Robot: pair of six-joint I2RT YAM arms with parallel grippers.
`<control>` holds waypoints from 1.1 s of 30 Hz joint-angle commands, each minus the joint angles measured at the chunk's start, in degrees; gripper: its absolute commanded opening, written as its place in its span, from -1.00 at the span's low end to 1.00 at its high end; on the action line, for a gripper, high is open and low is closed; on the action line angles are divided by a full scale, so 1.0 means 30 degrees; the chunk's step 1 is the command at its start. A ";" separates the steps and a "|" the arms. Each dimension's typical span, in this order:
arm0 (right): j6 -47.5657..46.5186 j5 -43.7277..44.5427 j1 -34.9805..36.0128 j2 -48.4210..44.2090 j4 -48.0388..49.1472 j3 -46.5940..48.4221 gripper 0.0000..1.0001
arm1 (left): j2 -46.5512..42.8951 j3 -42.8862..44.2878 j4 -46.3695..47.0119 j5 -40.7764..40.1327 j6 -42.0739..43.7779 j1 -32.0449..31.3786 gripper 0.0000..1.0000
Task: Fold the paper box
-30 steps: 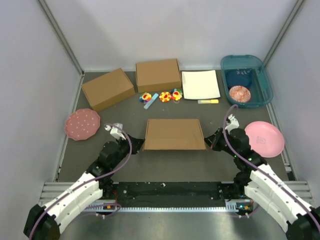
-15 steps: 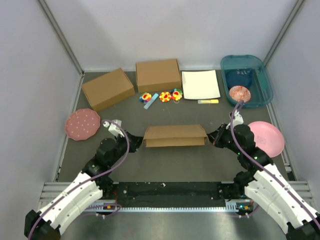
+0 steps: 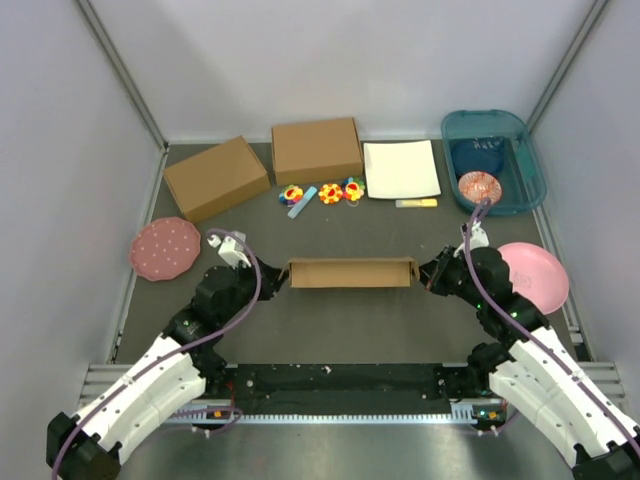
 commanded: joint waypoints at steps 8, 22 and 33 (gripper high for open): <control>-0.0023 0.0878 0.0283 0.1985 0.0559 0.1860 -0.91 | 0.1815 0.0981 0.1177 -0.1475 0.0674 -0.0085 -0.61; -0.0873 0.1727 0.0254 0.5062 0.1145 0.3590 -0.86 | 0.4597 0.2973 0.0942 -0.2324 0.1318 -0.0056 -0.52; -0.1898 0.2050 -0.0625 0.6911 0.1439 0.4674 -0.83 | 0.6564 0.4206 0.0708 -0.3202 0.2023 0.0354 -0.42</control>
